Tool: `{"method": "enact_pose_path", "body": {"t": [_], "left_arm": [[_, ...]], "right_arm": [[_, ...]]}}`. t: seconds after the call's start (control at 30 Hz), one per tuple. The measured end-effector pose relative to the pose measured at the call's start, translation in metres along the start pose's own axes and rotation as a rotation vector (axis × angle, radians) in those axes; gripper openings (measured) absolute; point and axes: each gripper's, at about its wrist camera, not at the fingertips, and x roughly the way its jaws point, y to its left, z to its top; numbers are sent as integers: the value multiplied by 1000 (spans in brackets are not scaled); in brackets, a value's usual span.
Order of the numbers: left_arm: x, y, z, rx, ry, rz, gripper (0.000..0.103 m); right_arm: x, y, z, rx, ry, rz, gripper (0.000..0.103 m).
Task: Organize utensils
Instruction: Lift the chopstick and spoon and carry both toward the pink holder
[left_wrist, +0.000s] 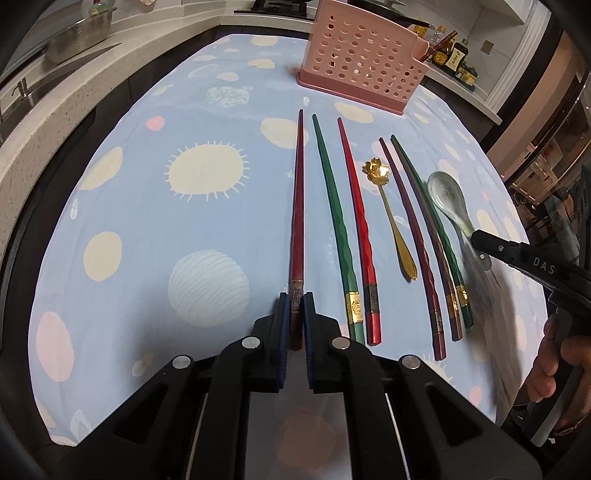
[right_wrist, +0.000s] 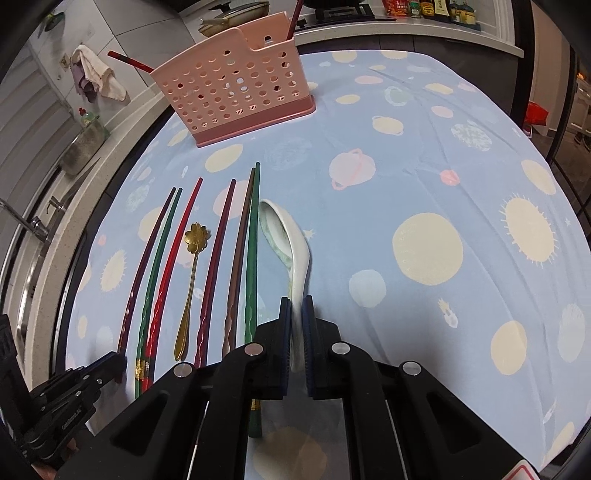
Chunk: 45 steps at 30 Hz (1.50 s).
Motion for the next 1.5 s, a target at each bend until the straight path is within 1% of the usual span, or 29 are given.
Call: {"method": "enact_pose_path", "body": {"t": [0.13, 0.3, 0.43, 0.53, 0.7, 0.77, 1.0, 1.23, 1.33, 1.5], "left_arm": [[-6, -2, 0, 1, -9, -1, 7], [-3, -1, -1, -4, 4, -7, 7], [2, 0, -3, -8, 15, -6, 7], [2, 0, -3, -8, 16, -4, 7], [2, 0, -4, -10, 13, -6, 7], [2, 0, -4, -10, 10, -7, 7], [-2, 1, -4, -15, 1, -16, 7], [-24, 0, 2, -15, -45, -18, 7], [-40, -3, 12, -7, -85, -16, 7], [-72, -8, 40, -8, -176, -22, 7]], "right_arm": [[-5, -1, -3, -10, -3, -12, 6], [11, -5, -12, 5, 57, -2, 6], [10, -4, -14, 3, 50, -2, 13], [12, -2, -16, -1, 64, 5, 13], [10, 6, -22, -55, 46, -28, 12], [10, 5, -22, -54, 45, -28, 10], [2, 2, -21, -34, 38, -15, 9], [-28, -2, -13, -13, -24, -5, 8], [-41, -3, -5, -5, -56, -3, 8], [-63, -1, 17, -8, -115, -11, 7]]}}
